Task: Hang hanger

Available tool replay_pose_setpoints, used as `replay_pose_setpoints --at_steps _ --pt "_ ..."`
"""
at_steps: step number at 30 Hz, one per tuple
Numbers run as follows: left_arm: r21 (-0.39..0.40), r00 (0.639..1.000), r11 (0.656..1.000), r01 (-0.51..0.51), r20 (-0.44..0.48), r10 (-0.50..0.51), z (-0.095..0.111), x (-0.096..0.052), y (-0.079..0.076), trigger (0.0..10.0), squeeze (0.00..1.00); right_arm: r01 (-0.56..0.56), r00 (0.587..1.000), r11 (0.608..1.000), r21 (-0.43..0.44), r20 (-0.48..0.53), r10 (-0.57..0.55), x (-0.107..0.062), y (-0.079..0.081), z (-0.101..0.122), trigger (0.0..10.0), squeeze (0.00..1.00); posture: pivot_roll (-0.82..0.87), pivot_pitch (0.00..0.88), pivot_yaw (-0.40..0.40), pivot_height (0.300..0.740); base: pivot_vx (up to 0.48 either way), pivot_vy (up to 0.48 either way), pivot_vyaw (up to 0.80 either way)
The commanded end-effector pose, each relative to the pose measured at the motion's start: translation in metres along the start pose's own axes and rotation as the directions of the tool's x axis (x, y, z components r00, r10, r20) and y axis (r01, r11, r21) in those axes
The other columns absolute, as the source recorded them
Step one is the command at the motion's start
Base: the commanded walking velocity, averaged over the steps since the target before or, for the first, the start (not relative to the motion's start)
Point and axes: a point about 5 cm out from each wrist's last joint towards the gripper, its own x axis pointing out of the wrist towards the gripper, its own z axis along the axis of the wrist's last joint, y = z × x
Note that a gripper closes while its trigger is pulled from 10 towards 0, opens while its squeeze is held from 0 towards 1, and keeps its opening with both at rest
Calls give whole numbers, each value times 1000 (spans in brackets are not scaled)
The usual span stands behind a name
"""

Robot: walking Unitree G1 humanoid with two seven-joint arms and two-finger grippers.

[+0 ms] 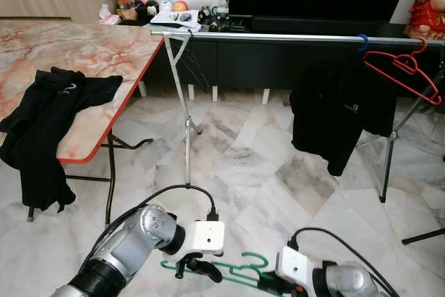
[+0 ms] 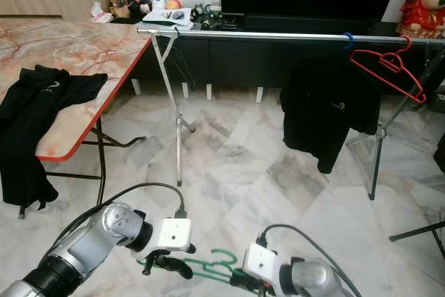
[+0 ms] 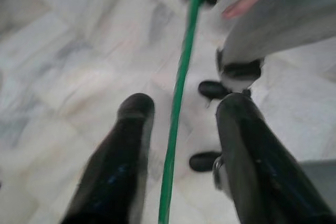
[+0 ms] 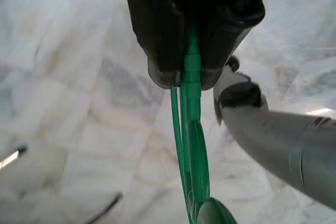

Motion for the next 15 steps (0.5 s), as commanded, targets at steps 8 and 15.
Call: replay_pose_setpoints --at_steps 8,15 --pt "-348 922 859 -376 -44 385 -57 -8 3 10000 0 220 973 941 255 16 -232 0 13 -26 0 0 121 70 -11 740 0 0 0" --pt "-572 866 655 -495 -263 425 -117 9 -51 10000 0 429 761 618 659 105 -640 -1 0 -23 0 0 107 78 -3 740 0 0 0"
